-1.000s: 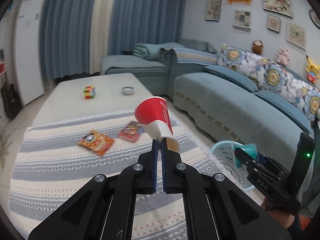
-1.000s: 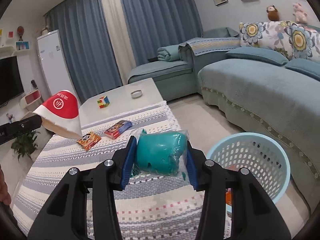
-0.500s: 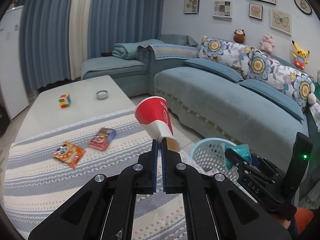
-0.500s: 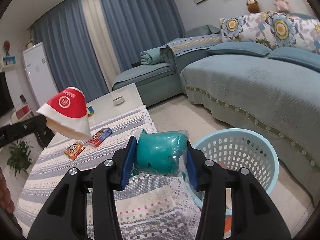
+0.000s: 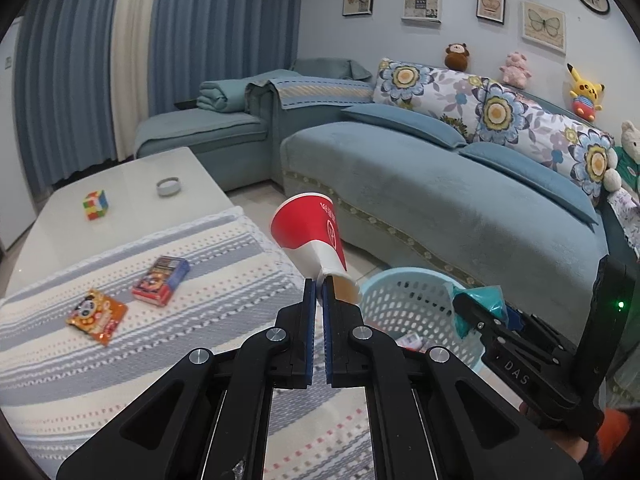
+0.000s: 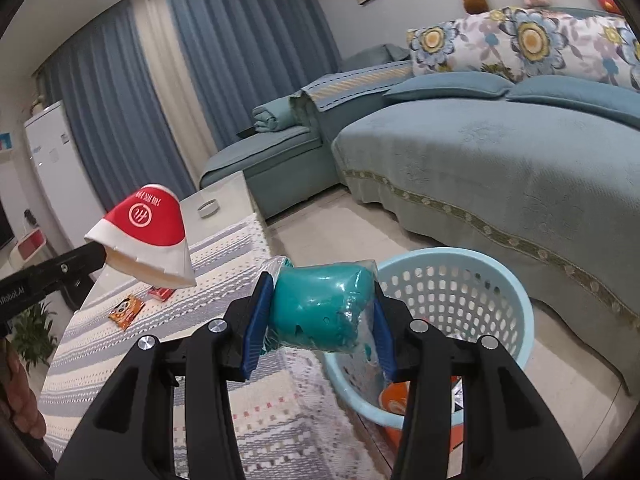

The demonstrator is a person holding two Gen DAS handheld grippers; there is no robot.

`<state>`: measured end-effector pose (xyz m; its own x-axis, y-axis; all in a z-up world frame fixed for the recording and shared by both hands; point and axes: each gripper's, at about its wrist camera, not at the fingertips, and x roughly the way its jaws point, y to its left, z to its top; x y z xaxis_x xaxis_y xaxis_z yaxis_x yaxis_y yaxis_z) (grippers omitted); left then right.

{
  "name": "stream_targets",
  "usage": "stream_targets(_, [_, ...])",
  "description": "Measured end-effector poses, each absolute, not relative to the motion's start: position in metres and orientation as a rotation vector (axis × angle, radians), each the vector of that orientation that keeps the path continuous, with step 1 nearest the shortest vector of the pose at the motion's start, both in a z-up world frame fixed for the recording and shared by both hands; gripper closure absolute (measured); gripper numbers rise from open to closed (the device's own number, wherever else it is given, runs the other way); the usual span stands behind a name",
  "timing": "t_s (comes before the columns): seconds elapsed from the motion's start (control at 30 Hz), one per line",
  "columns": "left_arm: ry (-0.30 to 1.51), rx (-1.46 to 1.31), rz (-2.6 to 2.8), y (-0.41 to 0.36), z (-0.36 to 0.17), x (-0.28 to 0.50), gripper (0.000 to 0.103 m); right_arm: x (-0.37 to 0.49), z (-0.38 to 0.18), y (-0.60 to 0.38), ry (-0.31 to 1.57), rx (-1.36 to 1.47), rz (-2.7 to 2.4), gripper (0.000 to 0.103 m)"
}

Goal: Collect trash
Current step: 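Carry the red cup and teal clay over the blue basket and open both tools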

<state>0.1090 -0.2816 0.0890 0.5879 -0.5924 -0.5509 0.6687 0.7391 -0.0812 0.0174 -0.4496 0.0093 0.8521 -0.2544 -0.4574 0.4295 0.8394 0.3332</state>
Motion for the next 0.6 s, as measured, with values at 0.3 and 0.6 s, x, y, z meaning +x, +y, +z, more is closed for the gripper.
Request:
stream_targets(0.3, [0.606, 0.133, -0.787, -0.298, 0.078, 0.111, 0.101, 0.007, 0.000, -0.464, 0.399, 0.463, -0.436, 0.061])
stream_targets(0.6, [0.647, 0.161, -0.865, -0.331, 0.059, 0.112, 0.101, 0.003, -0.005, -0.477, 0.406, 0.455, -0.522, 0.061])
